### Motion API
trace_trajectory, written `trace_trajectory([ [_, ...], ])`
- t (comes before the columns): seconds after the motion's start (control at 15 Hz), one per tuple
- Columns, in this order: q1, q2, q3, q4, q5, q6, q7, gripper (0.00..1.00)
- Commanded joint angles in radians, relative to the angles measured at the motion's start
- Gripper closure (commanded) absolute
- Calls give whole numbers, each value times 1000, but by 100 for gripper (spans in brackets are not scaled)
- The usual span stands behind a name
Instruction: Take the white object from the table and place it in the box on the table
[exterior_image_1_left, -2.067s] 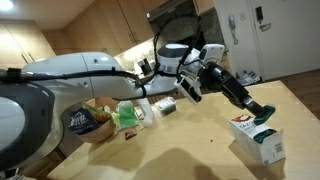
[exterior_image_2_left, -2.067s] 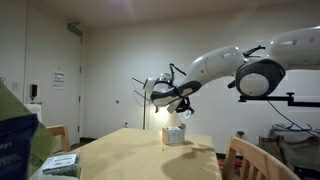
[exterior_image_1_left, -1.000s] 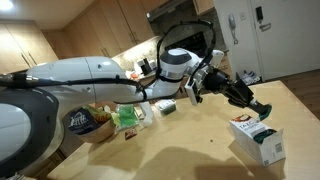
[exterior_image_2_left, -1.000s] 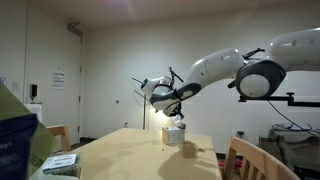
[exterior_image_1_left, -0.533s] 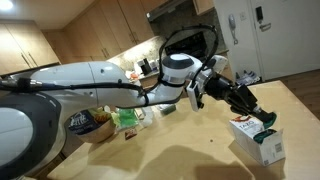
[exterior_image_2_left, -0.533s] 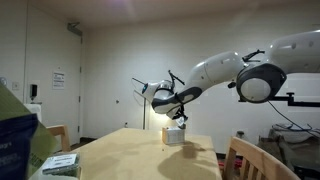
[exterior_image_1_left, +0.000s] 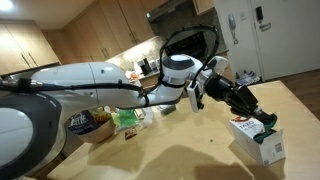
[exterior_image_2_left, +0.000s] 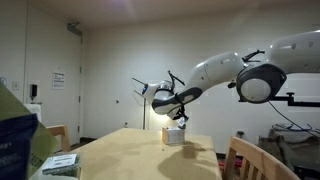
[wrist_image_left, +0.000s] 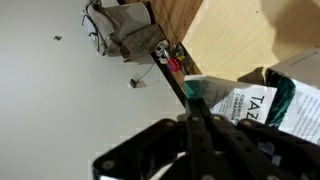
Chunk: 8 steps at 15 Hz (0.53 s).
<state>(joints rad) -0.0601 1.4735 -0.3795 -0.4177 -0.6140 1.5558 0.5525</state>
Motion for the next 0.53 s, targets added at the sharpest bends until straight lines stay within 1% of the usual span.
trace_trajectory([
  [0.0,1,0,-7,2,7,-1,-3,99],
  [0.13,-2,0,4,-3,13,16,-30,99],
  [0.47,-6,7,14,-15,29,12,-60,99],
])
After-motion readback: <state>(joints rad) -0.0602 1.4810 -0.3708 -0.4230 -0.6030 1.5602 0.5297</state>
